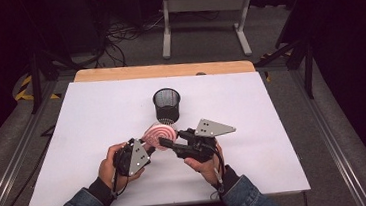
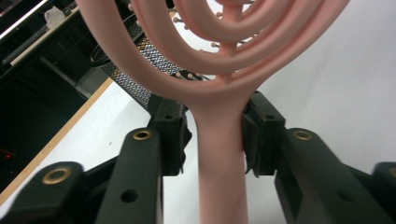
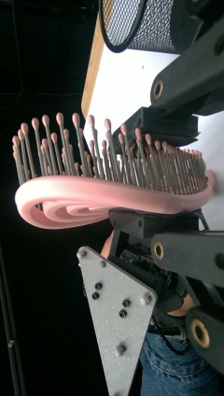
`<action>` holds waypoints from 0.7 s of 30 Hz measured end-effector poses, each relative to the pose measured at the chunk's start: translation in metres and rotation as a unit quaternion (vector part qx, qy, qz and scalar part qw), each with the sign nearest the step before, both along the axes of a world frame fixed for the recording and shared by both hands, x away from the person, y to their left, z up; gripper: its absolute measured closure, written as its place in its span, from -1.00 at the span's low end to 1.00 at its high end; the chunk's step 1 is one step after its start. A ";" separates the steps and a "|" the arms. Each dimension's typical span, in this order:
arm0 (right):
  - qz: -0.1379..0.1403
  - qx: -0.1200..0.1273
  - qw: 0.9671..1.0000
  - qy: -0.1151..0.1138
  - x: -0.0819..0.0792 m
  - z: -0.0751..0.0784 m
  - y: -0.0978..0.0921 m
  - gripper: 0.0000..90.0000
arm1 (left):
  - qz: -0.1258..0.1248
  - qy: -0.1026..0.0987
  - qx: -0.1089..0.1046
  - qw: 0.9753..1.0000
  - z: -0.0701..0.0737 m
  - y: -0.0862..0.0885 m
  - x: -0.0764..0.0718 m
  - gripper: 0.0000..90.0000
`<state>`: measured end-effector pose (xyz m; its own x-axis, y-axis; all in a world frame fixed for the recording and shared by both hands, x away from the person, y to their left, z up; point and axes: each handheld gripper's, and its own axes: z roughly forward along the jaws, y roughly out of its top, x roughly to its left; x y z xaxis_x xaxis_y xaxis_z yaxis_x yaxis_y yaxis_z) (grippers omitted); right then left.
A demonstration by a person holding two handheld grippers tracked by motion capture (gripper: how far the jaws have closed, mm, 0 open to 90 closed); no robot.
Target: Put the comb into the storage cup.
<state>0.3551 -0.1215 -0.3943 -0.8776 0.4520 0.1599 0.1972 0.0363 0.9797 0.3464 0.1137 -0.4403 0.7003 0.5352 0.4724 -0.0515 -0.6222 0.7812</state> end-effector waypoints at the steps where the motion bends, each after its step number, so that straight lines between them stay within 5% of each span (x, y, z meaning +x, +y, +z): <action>1: 0.001 -0.002 1.000 -0.002 0.000 0.001 0.000 0.40 | 0.001 -0.001 -0.002 1.000 0.000 0.000 0.000 0.32; 9: -0.003 0.003 1.000 -0.011 -0.001 0.007 -0.003 0.41 | 0.005 0.018 -0.029 0.999 -0.002 0.001 0.002 -0.06; 12: -0.004 0.002 1.000 -0.017 -0.002 0.009 -0.006 0.41 | -0.013 0.038 -0.037 0.998 -0.003 0.002 0.003 -0.22; 21: -0.019 -0.005 0.999 -0.029 -0.004 0.015 -0.013 0.42 | -0.046 0.058 -0.065 0.995 -0.002 0.009 0.004 -0.58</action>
